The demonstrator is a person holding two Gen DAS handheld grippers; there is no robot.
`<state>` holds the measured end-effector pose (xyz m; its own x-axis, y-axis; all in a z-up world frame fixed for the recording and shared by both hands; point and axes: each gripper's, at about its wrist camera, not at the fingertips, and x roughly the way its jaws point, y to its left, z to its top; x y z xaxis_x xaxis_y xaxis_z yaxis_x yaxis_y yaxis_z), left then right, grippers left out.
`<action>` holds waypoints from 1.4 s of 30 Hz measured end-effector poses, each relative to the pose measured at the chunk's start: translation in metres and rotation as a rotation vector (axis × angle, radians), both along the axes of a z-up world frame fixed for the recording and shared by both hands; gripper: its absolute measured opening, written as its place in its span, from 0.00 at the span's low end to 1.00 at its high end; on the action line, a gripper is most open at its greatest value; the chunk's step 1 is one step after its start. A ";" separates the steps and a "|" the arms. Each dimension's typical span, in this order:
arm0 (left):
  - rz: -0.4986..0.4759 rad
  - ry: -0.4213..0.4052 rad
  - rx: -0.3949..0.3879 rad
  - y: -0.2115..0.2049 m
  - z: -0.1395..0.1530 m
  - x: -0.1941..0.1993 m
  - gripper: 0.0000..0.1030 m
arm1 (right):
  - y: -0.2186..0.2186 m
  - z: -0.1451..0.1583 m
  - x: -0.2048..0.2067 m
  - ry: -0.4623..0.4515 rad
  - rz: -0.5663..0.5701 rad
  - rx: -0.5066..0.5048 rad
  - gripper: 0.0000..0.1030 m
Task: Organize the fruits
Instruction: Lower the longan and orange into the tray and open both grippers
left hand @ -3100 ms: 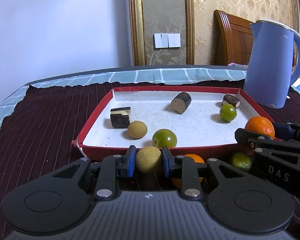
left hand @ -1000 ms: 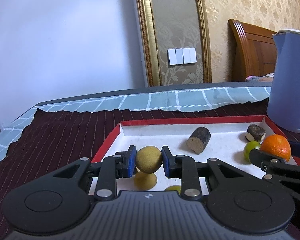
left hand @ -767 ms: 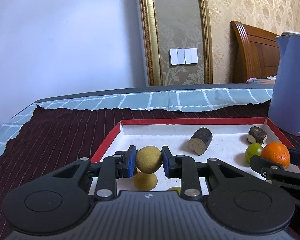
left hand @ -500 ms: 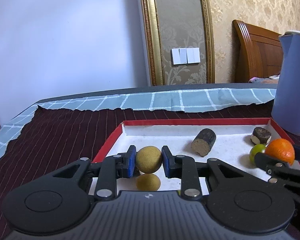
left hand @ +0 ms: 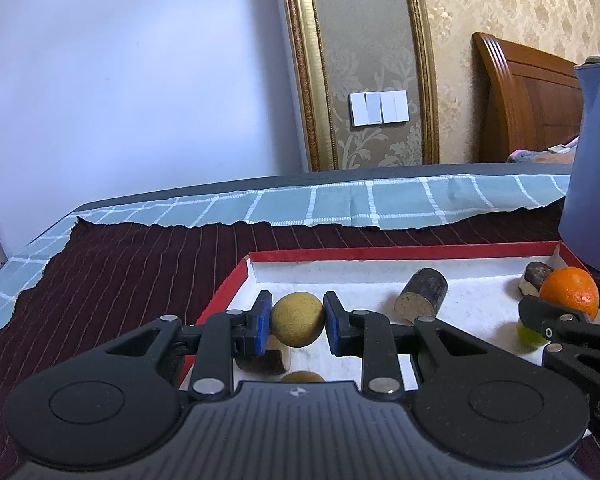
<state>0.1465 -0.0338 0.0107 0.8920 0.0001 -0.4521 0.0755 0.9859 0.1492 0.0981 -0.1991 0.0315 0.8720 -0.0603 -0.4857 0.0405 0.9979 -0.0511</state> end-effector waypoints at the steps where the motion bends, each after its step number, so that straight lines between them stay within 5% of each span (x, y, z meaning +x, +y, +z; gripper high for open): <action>1: 0.002 0.001 0.004 0.000 0.000 0.003 0.26 | 0.000 0.000 0.001 0.001 0.000 -0.003 0.39; 42: 0.048 -0.022 -0.012 0.003 -0.005 0.044 0.26 | -0.010 -0.008 0.046 -0.012 -0.093 0.009 0.39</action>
<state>0.1904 -0.0306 0.0054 0.9009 0.0382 -0.4324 0.0244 0.9901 0.1383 0.1444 -0.2091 0.0233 0.8687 -0.1372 -0.4760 0.1336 0.9902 -0.0416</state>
